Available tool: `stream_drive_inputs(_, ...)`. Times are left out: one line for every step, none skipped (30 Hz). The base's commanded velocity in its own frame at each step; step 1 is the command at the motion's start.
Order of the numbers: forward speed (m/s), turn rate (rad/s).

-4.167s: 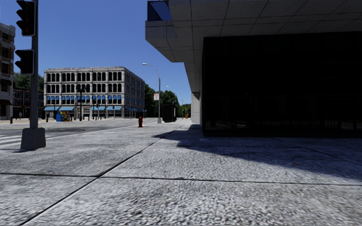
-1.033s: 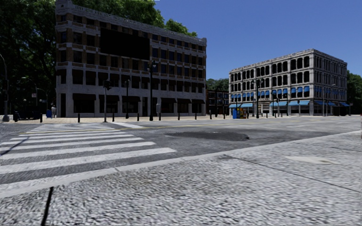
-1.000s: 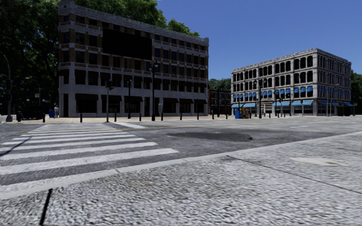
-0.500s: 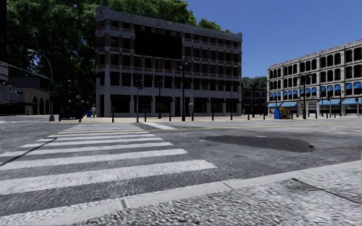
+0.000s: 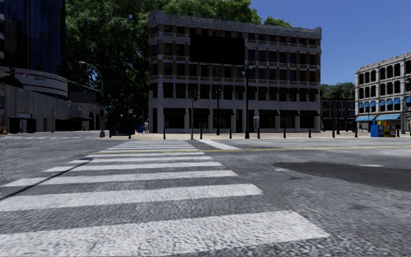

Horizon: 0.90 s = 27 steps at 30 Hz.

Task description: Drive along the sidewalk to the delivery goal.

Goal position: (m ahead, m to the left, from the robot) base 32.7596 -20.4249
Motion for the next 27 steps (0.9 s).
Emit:
stream_drive_inputs(1.99, 0.5)
stream_drive_inputs(1.99, 0.5)
stream_drive_inputs(1.91, 0.5)
stream_drive_inputs(1.83, 0.5)
stream_drive_inputs(1.78, 0.5)
stream_drive_inputs(1.67, 0.5)
stream_drive_inputs(1.67, 0.5)
stream_drive_inputs(1.64, 0.47)
stream_drive_inputs(1.62, 0.41)
stream_drive_inputs(1.61, 0.31)
stream_drive_inputs(1.61, 0.23)
stream_drive_inputs(1.61, 0.23)
stream_drive_inputs(1.61, 0.2)
stream_drive_inputs(1.6, 0.11)
stream_drive_inputs(1.6, 0.0)
stream_drive_inputs(1.59, 0.0)
stream_drive_inputs(1.59, 0.0)
stream_drive_inputs(1.57, 0.0)
stream_drive_inputs(1.56, 0.0)
stream_drive_inputs(1.55, 0.0)
stream_drive_inputs(1.54, 0.0)
stream_drive_inputs(1.54, 0.0)
stream_drive_inputs(1.54, 0.0)
stream_drive_inputs(1.54, 0.0)
stream_drive_inputs(1.54, 0.0)
stream_drive_inputs(1.54, 0.0)
stream_drive_inputs(1.54, 0.0)
